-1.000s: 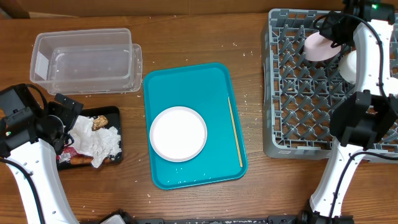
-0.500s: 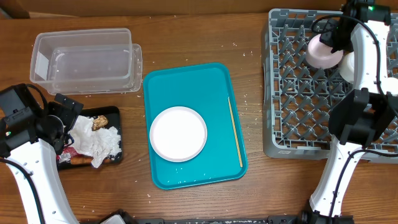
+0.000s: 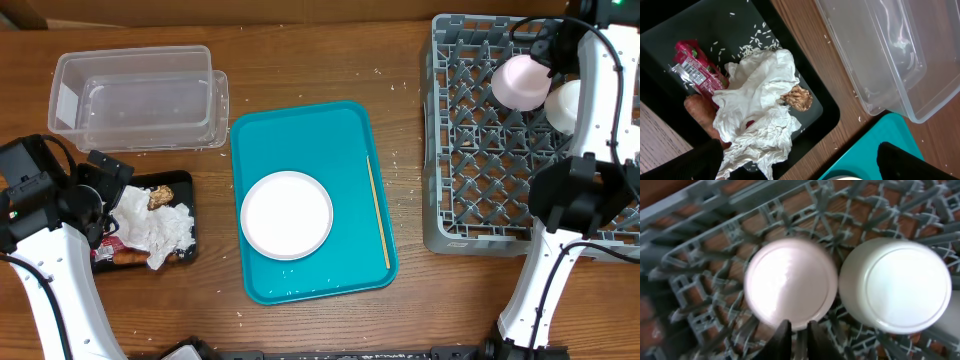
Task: Sort waste into correct bins and load items into the dishwasher
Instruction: 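Move the right gripper to the white plate on the teal tray and grasp it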
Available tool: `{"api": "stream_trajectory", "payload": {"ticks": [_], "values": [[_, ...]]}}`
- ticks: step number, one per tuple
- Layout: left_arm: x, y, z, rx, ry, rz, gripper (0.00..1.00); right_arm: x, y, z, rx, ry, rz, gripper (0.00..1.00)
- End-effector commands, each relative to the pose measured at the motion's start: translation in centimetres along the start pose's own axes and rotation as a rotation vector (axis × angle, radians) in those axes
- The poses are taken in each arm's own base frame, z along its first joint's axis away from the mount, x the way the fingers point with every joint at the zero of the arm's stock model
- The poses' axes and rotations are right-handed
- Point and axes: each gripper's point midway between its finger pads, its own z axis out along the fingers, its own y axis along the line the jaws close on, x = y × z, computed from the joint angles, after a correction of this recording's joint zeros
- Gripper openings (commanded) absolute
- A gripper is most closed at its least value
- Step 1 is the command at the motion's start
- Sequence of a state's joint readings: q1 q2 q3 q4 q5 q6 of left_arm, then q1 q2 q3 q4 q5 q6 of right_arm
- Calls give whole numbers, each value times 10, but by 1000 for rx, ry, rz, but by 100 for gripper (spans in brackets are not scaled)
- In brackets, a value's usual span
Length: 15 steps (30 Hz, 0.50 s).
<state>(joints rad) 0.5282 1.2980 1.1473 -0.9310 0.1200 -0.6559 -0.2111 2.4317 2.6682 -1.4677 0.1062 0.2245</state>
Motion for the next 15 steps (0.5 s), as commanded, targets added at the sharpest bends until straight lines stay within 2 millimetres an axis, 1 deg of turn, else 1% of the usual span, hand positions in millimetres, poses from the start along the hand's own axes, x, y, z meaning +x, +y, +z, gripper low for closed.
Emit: {"api": "stream_trajectory", "payload": {"ticks": [1, 4, 6, 9, 10, 15], "values": [[-4, -4, -4, 10, -13, -9, 100, 4, 50, -84, -255, -55, -34, 19], [-4, -4, -4, 10, -13, -9, 100, 40, 86, -106, -415, 53, -127, 27], [-4, -4, -4, 10, -13, -9, 100, 67, 108, -115, -478, 132, -197, 31], [-4, -4, -4, 10, -13, -9, 100, 88, 135, -116, -500, 169, -263, 38], [-4, -4, -4, 10, -13, -9, 100, 102, 151, -118, -510, 189, -306, 44], [-4, -4, -4, 10, -13, -9, 100, 154, 206, -130, -547, 248, -452, 53]]}}
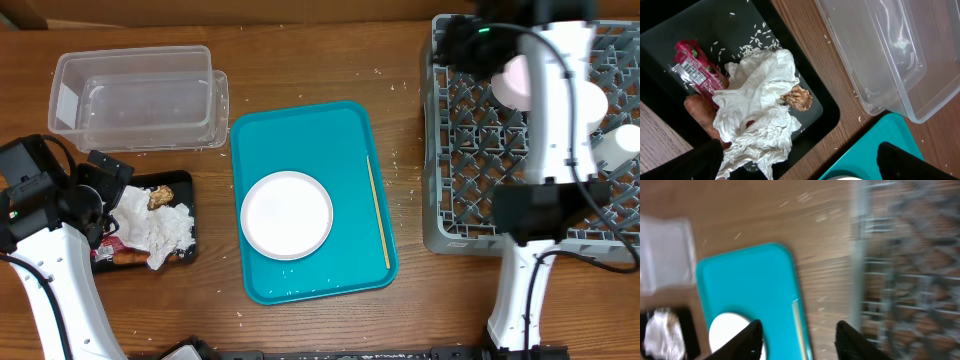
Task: Sort waste into correct bins and load items into the dishwasher
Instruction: 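Move the right gripper to the white plate on the teal tray and grasp it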
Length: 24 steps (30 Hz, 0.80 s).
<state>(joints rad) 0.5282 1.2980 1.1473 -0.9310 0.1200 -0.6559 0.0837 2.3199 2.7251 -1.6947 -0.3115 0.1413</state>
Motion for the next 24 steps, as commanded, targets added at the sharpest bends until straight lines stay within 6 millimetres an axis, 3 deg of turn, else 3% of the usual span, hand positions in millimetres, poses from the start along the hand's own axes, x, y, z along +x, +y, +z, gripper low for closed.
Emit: {"api": "stream_trajectory", "payload": {"ticks": [1, 3, 4, 5, 6, 8, 11, 17, 24], "values": [[-4, -4, -4, 10, -13, -9, 100, 27, 59, 11, -65, 57, -124, 54], [-4, -4, -4, 10, -13, -9, 100, 52, 92, 27, -52, 111, -207, 62], [-4, -4, -4, 10, -13, -9, 100, 60, 99, 33, -36, 129, -231, 64], [-4, -4, -4, 10, -13, -9, 100, 69, 106, 39, -13, 146, -260, 73], [-4, -4, -4, 10, -13, -9, 100, 78, 111, 46, 8, 165, -284, 93], [-4, -4, -4, 10, -13, -9, 100, 102, 123, 62, 40, 228, -333, 100], [-4, -4, -4, 10, -13, -9, 100, 136, 129, 84, 85, 328, -381, 100], [-4, -4, -4, 10, -13, -9, 100, 200, 120, 125, 174, 525, -435, 97], [-4, -4, -4, 10, -13, -9, 100, 236, 103, 169, 204, 598, -459, 80]]}}
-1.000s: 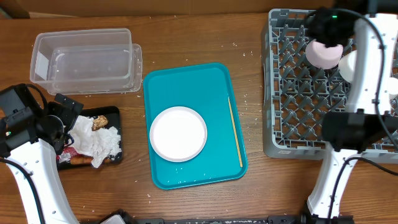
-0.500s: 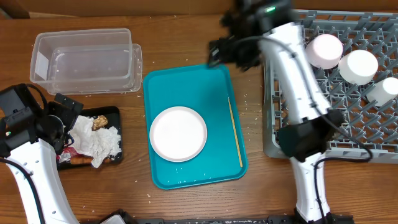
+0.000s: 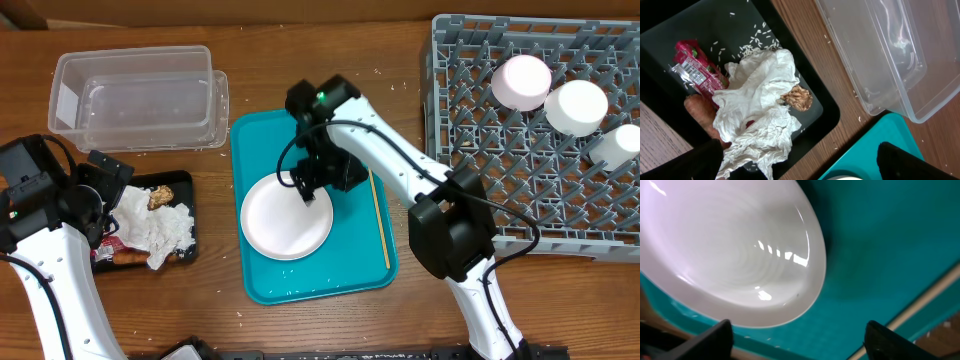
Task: Sort waste into correct bins and load items into the dishwasher
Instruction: 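Move the right gripper to the white plate on the teal tray and grasp it, then lift the white plate and carry it to the rack's back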
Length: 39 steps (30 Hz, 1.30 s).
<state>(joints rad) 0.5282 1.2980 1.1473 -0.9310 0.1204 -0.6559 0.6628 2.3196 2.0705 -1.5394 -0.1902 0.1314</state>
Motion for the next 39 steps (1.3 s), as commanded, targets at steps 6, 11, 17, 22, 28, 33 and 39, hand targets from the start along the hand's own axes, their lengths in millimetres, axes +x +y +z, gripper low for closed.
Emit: {"api": "stream_trajectory", "payload": {"ticks": [6, 11, 17, 22, 28, 33, 39], "values": [[-5, -4, -4, 10, -13, -9, 100, 7, -3, 26, 3, 17, -2, 62], [-5, -4, -4, 10, -13, -9, 100, 0, 0, 40, -28, -6, 23, 46], [-5, -4, -4, 10, -13, -9, 100, -1, -3, 55, -29, -12, 58, 41], [-5, -4, -4, 10, -13, -9, 100, -2, -3, 54, -30, -14, 68, 22], [-4, -4, -4, 10, -13, -9, 100, -9, 1, 42, -38, -42, 87, 4], [-5, -4, -4, 10, -13, -9, 100, -17, -3, 0, 3, -104, 92, 4], [-5, -4, -4, 10, -13, -9, 100, -24, -72, -104, 209, -305, 212, 4]]}}
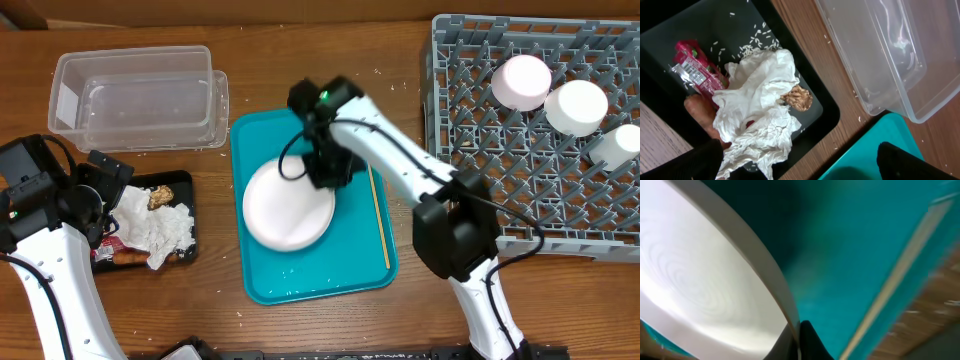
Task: Sort waste into correct bins and load items into the dishwasher
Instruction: 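Lift the white plate and carry it to the rack's back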
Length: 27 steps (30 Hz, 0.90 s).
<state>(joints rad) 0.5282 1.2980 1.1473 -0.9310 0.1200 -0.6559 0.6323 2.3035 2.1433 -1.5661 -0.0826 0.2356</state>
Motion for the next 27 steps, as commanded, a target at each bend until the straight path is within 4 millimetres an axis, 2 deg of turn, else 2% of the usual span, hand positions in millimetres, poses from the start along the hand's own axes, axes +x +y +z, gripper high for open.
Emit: {"api": "stream_trajectory", "payload": {"ticks": [1, 6, 10, 14, 18, 21, 27], "values": [[-4, -4, -4, 10, -13, -9, 100, -27, -68, -86, 149, -256, 130, 4], [-4, -4, -4, 10, -13, -9, 100, -28, -166, -167, 304, -453, 326, 4], [-4, -4, -4, 10, -13, -9, 100, -23, -241, -201, 379, -553, 500, 4], [-4, -4, -4, 10, -13, -9, 100, -27, -302, -208, 404, -623, 637, 4], [-4, -4, -4, 10, -13, -9, 100, -26, -347, -212, 487, -668, 732, 4], [-4, -4, -4, 10, -13, -9, 100, -22, -373, -214, 596, -683, 786, 4], [-4, -4, -4, 10, -13, -9, 100, -24, -396, -205, 735, -695, 835, 4]]}}
